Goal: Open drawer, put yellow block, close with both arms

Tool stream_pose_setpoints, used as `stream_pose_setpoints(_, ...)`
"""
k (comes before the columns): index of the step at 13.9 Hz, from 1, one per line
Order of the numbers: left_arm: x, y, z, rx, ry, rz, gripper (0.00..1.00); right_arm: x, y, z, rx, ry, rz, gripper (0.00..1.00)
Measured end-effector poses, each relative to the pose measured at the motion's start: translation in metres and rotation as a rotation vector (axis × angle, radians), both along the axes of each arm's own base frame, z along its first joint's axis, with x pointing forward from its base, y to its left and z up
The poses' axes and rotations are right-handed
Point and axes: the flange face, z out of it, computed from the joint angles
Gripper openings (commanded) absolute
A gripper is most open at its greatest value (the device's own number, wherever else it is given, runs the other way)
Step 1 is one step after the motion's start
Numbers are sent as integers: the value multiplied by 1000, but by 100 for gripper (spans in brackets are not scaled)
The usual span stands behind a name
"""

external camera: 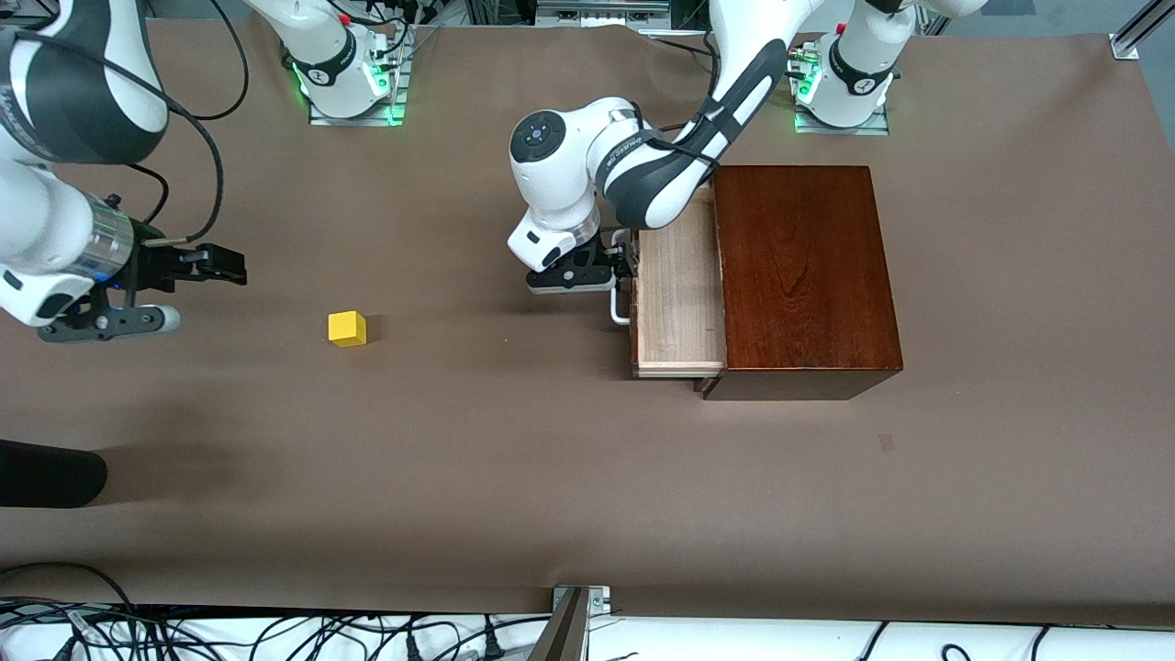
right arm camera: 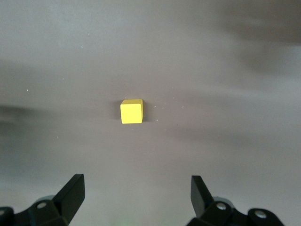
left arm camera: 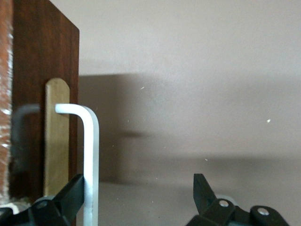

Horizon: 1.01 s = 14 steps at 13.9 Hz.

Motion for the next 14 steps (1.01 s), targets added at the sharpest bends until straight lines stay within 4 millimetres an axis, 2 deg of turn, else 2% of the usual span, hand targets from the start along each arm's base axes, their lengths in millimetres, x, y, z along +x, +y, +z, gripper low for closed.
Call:
stream_pose_setpoints(2,1,-1,10,3,-2,5,100,0,7,-11,1,-3,14,100)
stream_pose_setpoints(4,2,0,31,15,-3,14,100,-1,14,-35,2,-8,24,100)
stream_pose_setpoints(6,0,5,62,13,8,35,100,-4,18,-59,5,-5,32,100)
stream_pose_setpoints(8,-2,16,103,-4,31,24,100,-7,21,-84,10,-13,34,100)
stream_pose_setpoints(9,3,30,124,7,40,0,100,-8,21,-96,14,-19,32,100)
stream_pose_setpoints(11,20,70,167,28,49,-26,100,-10,22,-124,27,-28,21,100)
stream_pose_setpoints(14,53,148,218,61,80,-52,100,-8,23,-181,37,-48,8,100)
